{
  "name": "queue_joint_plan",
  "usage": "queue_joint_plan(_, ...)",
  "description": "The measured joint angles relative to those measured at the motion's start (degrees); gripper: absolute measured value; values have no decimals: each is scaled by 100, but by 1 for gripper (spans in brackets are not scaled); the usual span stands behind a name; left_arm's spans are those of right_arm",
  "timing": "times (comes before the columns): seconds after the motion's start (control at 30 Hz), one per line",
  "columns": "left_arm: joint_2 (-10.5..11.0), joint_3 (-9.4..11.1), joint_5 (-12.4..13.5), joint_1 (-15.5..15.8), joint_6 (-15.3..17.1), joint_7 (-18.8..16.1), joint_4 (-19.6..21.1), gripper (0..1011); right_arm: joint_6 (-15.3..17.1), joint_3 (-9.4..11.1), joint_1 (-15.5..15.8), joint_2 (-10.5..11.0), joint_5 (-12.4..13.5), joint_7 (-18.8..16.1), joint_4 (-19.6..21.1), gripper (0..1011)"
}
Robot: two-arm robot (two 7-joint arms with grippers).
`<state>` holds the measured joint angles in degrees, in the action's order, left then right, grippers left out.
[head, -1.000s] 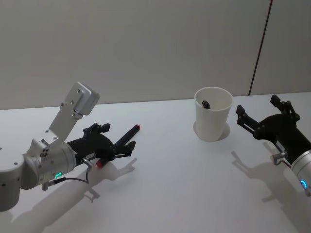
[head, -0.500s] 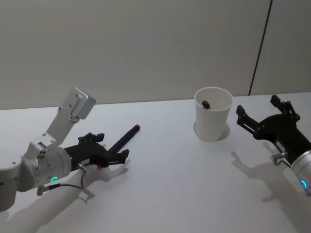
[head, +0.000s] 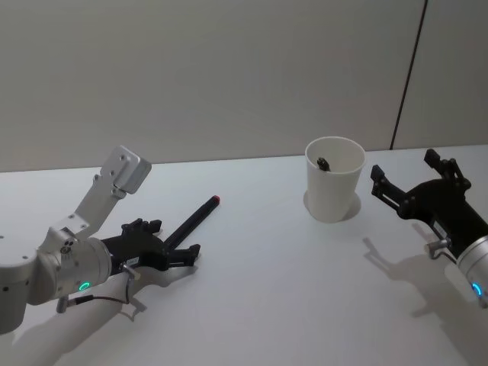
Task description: Place the pen into the pen holder.
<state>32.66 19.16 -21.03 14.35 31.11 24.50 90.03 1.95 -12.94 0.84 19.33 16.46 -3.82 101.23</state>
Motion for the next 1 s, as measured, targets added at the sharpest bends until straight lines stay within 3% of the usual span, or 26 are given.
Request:
queue_joint_plan(0.8, -43, 34, 12, 54, 153, 77, -125, 1001, 0, 0, 0, 0, 0, 0, 0, 1001)
queue_joint_plan(1.0, -46, 37, 12, 57, 165, 83, -129, 934, 0, 0, 0, 0, 0, 0, 0, 1001)
